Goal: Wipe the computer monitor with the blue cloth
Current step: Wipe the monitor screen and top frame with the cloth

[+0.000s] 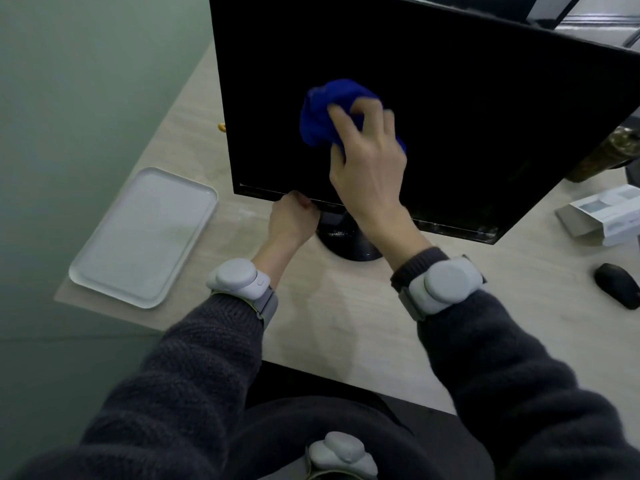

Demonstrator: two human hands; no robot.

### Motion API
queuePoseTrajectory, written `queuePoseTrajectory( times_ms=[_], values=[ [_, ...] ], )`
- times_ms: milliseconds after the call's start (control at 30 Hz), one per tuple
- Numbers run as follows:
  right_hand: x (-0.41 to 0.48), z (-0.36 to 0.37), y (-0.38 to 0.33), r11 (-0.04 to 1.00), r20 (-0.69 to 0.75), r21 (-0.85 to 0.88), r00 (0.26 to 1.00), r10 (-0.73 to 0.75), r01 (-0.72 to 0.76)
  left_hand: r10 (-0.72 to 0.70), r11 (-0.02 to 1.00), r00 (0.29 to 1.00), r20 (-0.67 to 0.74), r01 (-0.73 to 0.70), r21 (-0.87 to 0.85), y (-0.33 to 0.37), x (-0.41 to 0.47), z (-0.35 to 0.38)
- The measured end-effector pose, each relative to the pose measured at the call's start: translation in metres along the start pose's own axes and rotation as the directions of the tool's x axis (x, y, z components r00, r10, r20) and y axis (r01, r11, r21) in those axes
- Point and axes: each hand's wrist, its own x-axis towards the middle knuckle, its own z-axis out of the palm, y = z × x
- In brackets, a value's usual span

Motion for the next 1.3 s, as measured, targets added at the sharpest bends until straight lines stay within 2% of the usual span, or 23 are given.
queuePoseTrajectory(
  times_ms=[67, 167, 267, 500, 667, 800, 867, 967, 1033, 1133, 1233, 1300],
  values=[
    [0.015, 0.007, -0.003, 0.998, 0.001, -0.060, 1.000, -0.027, 0.027, 0.003, 1.000, 1.000, 0.001, -0.003, 0.020, -0.001, 0.000, -0.001],
    [0.003, 0.026, -0.005, 0.986, 0.103, -0.152, 0.994, -0.045, 0.061, -0.044, 0.999, 0.999, 0.015, 0.044, 0.021, -0.004, 0.002, -0.003],
    [-0.034, 0.042, -0.003, 0.985, 0.224, -0.153, 0.974, -0.042, 0.078, -0.044, 0.999, 0.999, 0.011, 0.044, 0.023, -0.010, 0.003, -0.003],
    [-0.102, 0.052, -0.002, 0.992, 0.516, -0.126, 0.854, 0.063, 0.003, -0.014, 0.999, 1.000, 0.028, 0.015, -0.036, -0.021, -0.003, -0.001],
    [-0.090, 0.051, -0.010, 0.990, 0.517, -0.060, 0.845, 0.138, -0.125, -0.027, 0.997, 0.999, 0.041, 0.029, -0.070, -0.023, -0.004, -0.002],
    [-0.090, 0.049, -0.006, 0.995, 0.486, -0.081, 0.870, 0.085, -0.052, -0.024, 0.995, 0.999, 0.049, 0.028, -0.096, -0.015, -0.006, -0.002],
    [-0.101, 0.045, 0.002, 0.995, 0.534, -0.095, 0.841, 0.087, -0.042, -0.022, 0.997, 0.999, 0.039, 0.025, -0.079, -0.011, -0.007, -0.001],
    [-0.108, 0.031, 0.019, 0.982, 0.582, -0.104, 0.790, 0.191, -0.160, -0.012, 0.997, 1.000, 0.022, 0.013, -0.082, -0.003, -0.007, 0.001],
    [-0.099, 0.015, 0.030, 0.983, 0.504, -0.054, 0.846, 0.177, -0.174, -0.038, 0.995, 0.998, 0.040, 0.042, -0.088, 0.005, -0.007, 0.006],
    [-0.071, -0.004, 0.040, 0.993, 0.213, 0.019, 0.971, 0.111, -0.117, -0.054, 0.996, 0.997, 0.052, 0.058, -0.069, 0.017, -0.008, 0.011],
    [-0.041, -0.012, 0.053, 0.997, -0.022, -0.007, 0.997, 0.075, -0.075, -0.055, 0.995, 0.995, 0.082, 0.061, -0.075, 0.024, -0.011, 0.014],
    [-0.034, -0.009, 0.060, 0.995, -0.026, -0.076, 0.997, 0.070, -0.072, -0.101, 0.987, 0.988, 0.116, 0.115, -0.114, 0.027, -0.013, 0.014]
  ],
)
